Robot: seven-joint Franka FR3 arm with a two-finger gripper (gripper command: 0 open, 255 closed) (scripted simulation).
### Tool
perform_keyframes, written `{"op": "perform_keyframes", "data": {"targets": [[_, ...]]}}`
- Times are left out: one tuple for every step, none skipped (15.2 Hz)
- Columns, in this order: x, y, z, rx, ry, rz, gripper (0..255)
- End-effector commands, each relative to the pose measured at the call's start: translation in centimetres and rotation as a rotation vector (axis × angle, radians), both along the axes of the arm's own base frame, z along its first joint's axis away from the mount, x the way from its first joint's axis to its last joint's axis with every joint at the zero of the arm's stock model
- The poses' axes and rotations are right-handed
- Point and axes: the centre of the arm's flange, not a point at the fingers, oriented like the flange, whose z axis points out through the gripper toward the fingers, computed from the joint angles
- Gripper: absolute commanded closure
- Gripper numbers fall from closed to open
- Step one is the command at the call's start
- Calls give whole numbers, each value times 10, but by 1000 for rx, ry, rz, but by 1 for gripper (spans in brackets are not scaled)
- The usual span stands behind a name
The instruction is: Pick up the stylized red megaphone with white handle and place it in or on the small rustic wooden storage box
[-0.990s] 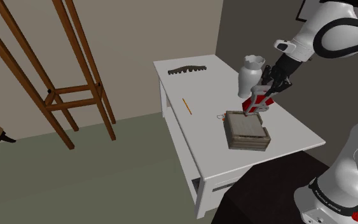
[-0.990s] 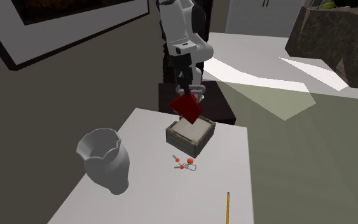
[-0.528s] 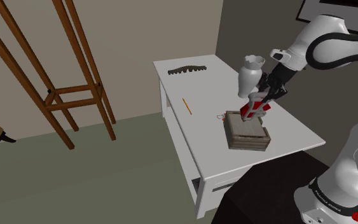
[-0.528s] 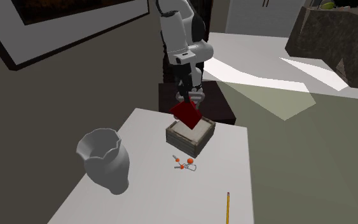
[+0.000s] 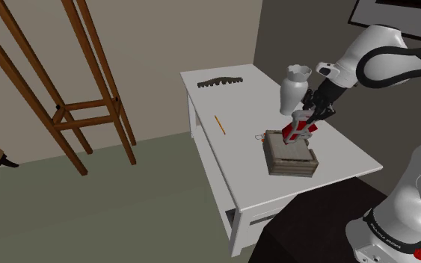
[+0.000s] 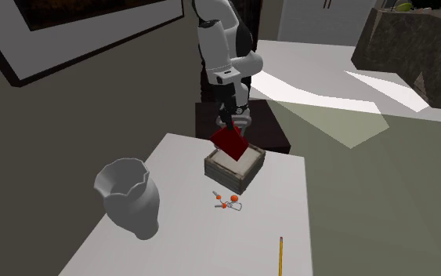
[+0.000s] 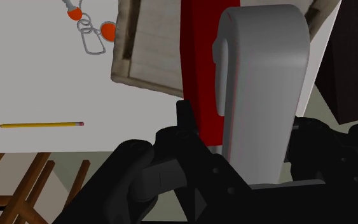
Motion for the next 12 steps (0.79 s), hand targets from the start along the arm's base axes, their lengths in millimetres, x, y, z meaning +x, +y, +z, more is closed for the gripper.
{"op": "perform_keyframes", "data": {"targets": [[0, 1, -3, 0, 7, 2, 255], [0, 1, -3, 0, 7, 2, 255], [0, 1, -3, 0, 7, 2, 0], [0, 1, -2, 0, 7, 2, 0], [0, 1, -3, 0, 7, 2, 0], [0, 1, -2, 0, 7, 2, 0], [0, 1, -2, 0, 7, 2, 0], [0, 1, -3, 0, 7, 2, 0], [-3, -2, 10, 0, 7, 2, 0], [-6, -5, 22, 0, 7, 2, 0], [-9, -8, 35, 0, 7, 2, 0], [-12, -10, 45, 0, 7, 2, 0]]}}
